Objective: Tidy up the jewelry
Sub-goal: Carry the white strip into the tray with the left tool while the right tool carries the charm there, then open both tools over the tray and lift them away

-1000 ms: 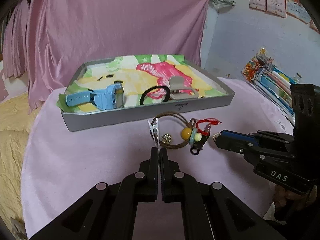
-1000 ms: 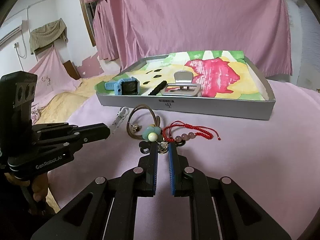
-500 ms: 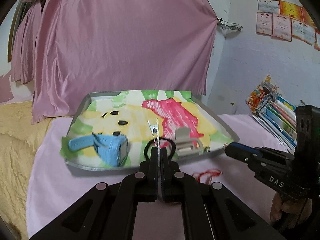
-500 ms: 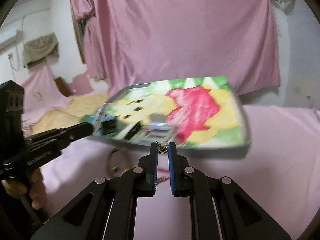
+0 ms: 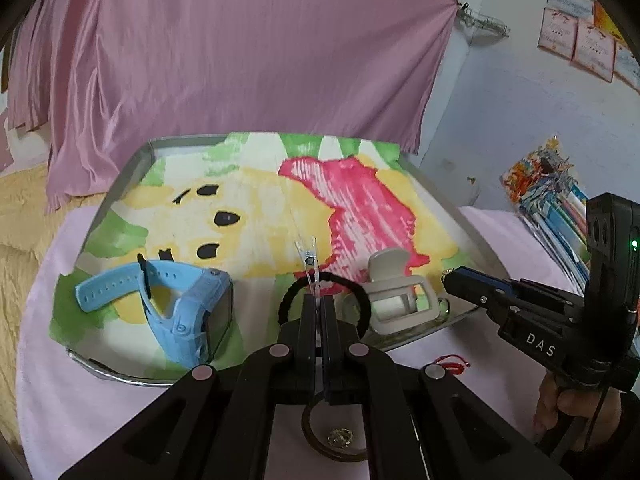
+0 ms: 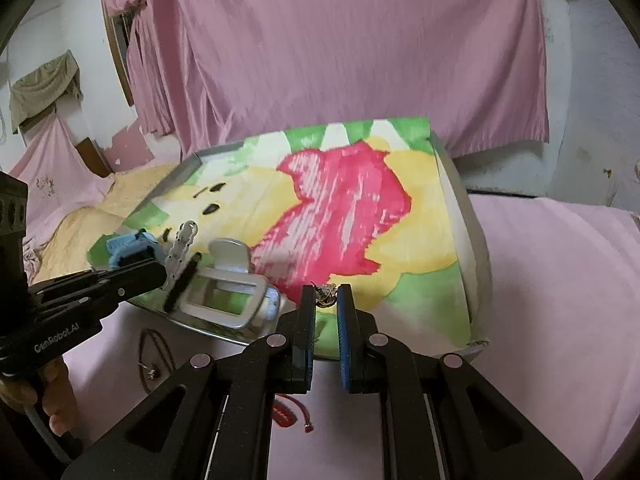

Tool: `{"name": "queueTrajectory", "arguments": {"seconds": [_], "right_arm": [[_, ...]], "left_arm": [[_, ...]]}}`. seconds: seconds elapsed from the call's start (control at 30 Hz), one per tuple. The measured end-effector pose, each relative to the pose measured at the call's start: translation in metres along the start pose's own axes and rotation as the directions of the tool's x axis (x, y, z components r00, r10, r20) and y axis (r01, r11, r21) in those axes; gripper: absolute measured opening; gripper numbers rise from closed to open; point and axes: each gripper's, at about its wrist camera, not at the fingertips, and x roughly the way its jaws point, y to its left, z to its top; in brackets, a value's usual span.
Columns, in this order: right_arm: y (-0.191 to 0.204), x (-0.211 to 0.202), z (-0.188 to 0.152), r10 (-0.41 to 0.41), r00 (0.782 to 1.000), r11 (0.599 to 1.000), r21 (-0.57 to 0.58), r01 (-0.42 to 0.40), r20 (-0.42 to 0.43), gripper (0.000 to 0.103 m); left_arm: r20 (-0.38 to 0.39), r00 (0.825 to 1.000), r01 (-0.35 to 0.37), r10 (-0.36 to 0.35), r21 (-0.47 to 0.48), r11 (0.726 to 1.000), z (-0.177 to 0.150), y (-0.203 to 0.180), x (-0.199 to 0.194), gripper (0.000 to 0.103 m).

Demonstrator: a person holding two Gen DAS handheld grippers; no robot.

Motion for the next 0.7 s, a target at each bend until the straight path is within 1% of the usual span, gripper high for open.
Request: {"name": "queueTrajectory", "arguments": {"seconds": [0.17,0.2,0.27,0.3,0.33,0.47,0.5,0.53,0.57,0.6,0.63,0.7], "right_arm": [[0.000,0.003,0.003,0.008,1.000,1.000,0.007,-0.008,-0.014,0.011],[0.000,0.004,0.003,0.013,1.000,1.000,0.009,-0.013,-0.015,0.013],[0.000,0.003,0.003,0.021,1.000,1.000,0.010,-0.020,-0.010,0.022],[0.002,0.001,0.002,0.023,1.000,1.000,0.009,-0.023,-0.001,0.033],[0.002,0.000,0.001,0.022,1.000,1.000,0.010,-0.022,0.006,0.042],[0.004,-0.011,-0.004,0.008,0.999,1.000,0.010,-0.008,0.052,0.043],[0.003,-0.015,-0.005,0.007,0.998,1.000,0.011,-0.008,0.067,0.043],[0.003,-0.018,-0.005,0.005,0.997,1.000,0.011,-0.006,0.081,0.043],[0.003,-0.021,-0.006,0.001,0.995,1.000,0.010,-0.002,0.097,0.043],[0.004,-0.027,-0.008,-0.007,0.993,1.000,0.007,0.006,0.120,0.043],[0.004,-0.030,-0.008,-0.010,0.991,1.000,0.007,0.009,0.134,0.045],[0.003,-0.039,-0.011,-0.019,0.985,1.000,0.010,0.018,0.172,0.048]], "left_arm": [[-0.019,1.000,-0.017,0.017,-0.003,1.000,0.000,0.000,0.003,0.003],[-0.024,0.999,-0.022,0.022,-0.001,1.000,0.000,0.000,0.003,0.003],[-0.035,0.999,-0.041,0.041,0.008,0.999,-0.001,-0.002,0.004,0.003],[-0.036,0.998,-0.044,0.044,0.009,0.999,-0.002,-0.002,0.004,0.003],[-0.036,0.998,-0.045,0.046,0.011,0.999,-0.002,-0.002,0.003,0.003],[-0.016,0.998,-0.054,0.054,0.012,0.998,-0.006,-0.003,-0.005,0.007],[-0.010,0.999,-0.053,0.053,0.008,0.999,-0.007,-0.002,-0.007,0.012],[-0.001,0.999,-0.051,0.051,0.003,0.999,-0.008,-0.001,-0.010,0.025],[0.012,0.999,-0.049,0.049,-0.006,0.999,-0.010,0.000,-0.013,0.033],[0.023,0.999,-0.045,0.046,-0.013,0.999,-0.010,0.001,-0.015,0.048],[0.048,0.998,-0.035,0.036,-0.024,0.999,-0.012,0.002,-0.020,0.057],[0.105,0.994,-0.030,0.035,-0.040,0.999,-0.014,0.003,-0.032,0.058]]}}
